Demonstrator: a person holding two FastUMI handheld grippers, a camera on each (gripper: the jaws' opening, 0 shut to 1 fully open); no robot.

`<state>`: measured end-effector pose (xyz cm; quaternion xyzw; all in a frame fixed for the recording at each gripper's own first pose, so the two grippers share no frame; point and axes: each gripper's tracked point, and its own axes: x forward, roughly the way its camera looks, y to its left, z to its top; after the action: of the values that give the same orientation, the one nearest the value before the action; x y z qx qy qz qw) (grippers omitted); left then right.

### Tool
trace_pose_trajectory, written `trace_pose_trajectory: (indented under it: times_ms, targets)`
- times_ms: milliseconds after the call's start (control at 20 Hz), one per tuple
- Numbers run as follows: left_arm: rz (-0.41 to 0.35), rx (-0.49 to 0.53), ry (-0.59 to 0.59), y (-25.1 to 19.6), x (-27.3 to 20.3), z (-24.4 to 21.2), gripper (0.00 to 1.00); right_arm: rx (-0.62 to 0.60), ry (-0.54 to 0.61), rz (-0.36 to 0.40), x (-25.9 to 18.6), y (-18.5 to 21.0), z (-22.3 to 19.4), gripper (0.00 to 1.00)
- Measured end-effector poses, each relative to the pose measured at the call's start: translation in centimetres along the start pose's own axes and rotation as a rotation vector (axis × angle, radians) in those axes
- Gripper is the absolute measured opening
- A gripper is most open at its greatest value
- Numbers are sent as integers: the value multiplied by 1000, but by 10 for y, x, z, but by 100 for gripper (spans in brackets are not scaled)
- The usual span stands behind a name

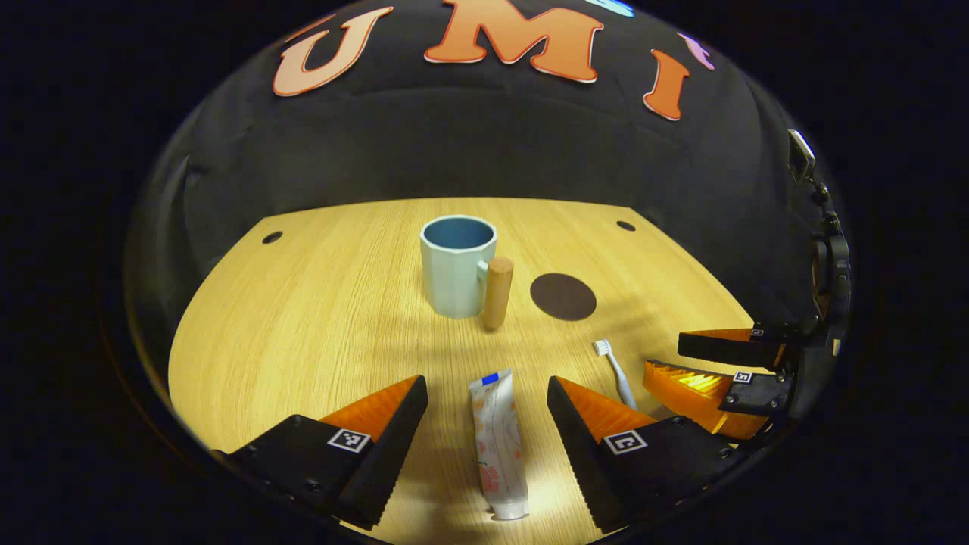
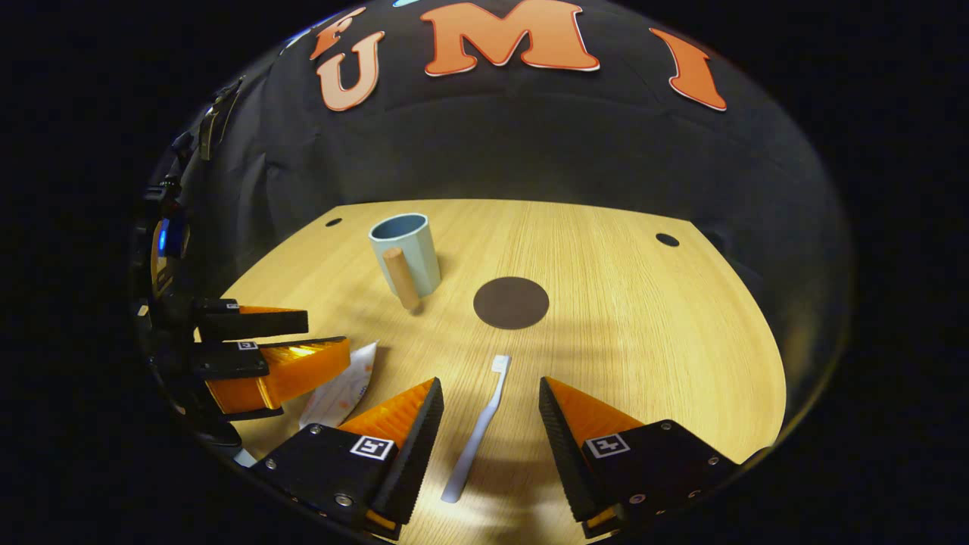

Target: Put the toothbrush and toothpaste on the desktop into the cup, then pick up the cup and place it on the coaster on the desktop.

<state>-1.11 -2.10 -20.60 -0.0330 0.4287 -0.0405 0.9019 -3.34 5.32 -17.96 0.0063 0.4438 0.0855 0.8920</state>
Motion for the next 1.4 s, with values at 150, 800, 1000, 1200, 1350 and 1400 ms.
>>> trace_pose_trajectory:
  times_ms: [150, 800, 1000, 1200, 1350, 1400]
  targets:
    - [-4, -22, 95, 1, 6, -18, 93, 2, 82, 6, -4, 3, -2, 72]
    - [16, 21, 401, 10, 5, -31, 76, 8, 346, -13, 11, 4, -28, 39]
    - [82, 7, 415, 17, 5, -30, 41, 78, 372, 8, 10, 2, -25, 10]
    - [15, -97, 406, 9, 9, -29, 17, 187, 344, 69, 9, 6, -21, 4]
    - [-46, -140, 374, 11, 7, -27, 16, 224, 299, 97, 12, 8, -18, 4]
    - [-45, -142, 355, 15, 6, -25, 9, 219, 288, 100, 13, 9, -18, 4]
